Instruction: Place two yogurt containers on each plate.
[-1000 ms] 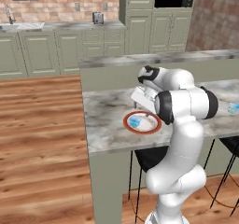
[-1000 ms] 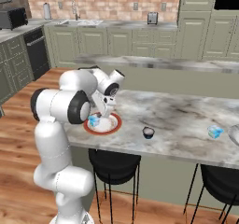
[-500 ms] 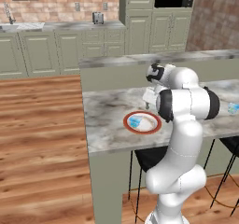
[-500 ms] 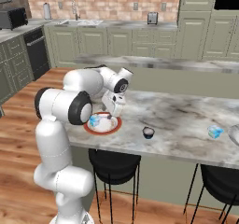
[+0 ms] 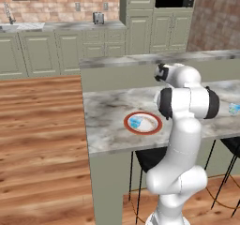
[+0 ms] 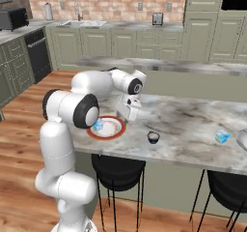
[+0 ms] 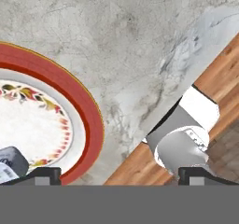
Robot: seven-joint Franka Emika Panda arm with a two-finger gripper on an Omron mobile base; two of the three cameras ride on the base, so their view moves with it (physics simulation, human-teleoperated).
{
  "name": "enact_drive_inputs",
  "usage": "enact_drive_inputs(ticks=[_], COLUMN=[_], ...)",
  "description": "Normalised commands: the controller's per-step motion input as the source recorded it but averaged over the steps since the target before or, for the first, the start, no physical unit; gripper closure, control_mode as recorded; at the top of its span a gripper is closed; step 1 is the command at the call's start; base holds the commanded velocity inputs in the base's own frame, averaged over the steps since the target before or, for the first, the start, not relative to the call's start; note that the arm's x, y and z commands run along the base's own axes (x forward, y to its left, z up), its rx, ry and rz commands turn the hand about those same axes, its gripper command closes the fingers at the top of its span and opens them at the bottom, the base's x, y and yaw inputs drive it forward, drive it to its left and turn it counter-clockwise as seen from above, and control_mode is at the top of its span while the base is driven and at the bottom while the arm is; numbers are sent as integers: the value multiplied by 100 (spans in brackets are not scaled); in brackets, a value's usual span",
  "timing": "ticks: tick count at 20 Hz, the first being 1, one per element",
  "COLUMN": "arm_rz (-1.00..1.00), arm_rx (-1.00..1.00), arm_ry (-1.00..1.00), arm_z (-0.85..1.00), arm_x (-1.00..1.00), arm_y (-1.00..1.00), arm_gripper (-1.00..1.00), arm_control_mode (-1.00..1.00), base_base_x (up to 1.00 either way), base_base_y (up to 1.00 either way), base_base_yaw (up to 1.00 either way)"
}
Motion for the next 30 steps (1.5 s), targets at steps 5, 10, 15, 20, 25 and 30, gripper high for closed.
enact_drive_inputs(ticks=[5, 10, 15, 20, 25, 30], arm_rz=[14, 36, 45, 49, 40, 35], arm_rx=[0, 0, -1, 0, 0, 0], arm_ry=[-9, -31, -34, -16, -7, -1], arm_z=[0, 9, 18, 0, 0, -3], arm_x=[-35, -20, -14, -3, -4, 0], arm_y=[-48, -39, -44, -35, -42, -38], arm_gripper=[-100, -100, -100, -100, -100, -100], arm_control_mode=[-100, -100, -100, -100, -100, -100], base_base_x=[0, 0, 0, 0, 0, 0], base_base_y=[0, 0, 0, 0, 0, 0], base_base_yaw=[0, 0, 0, 0, 0, 0])
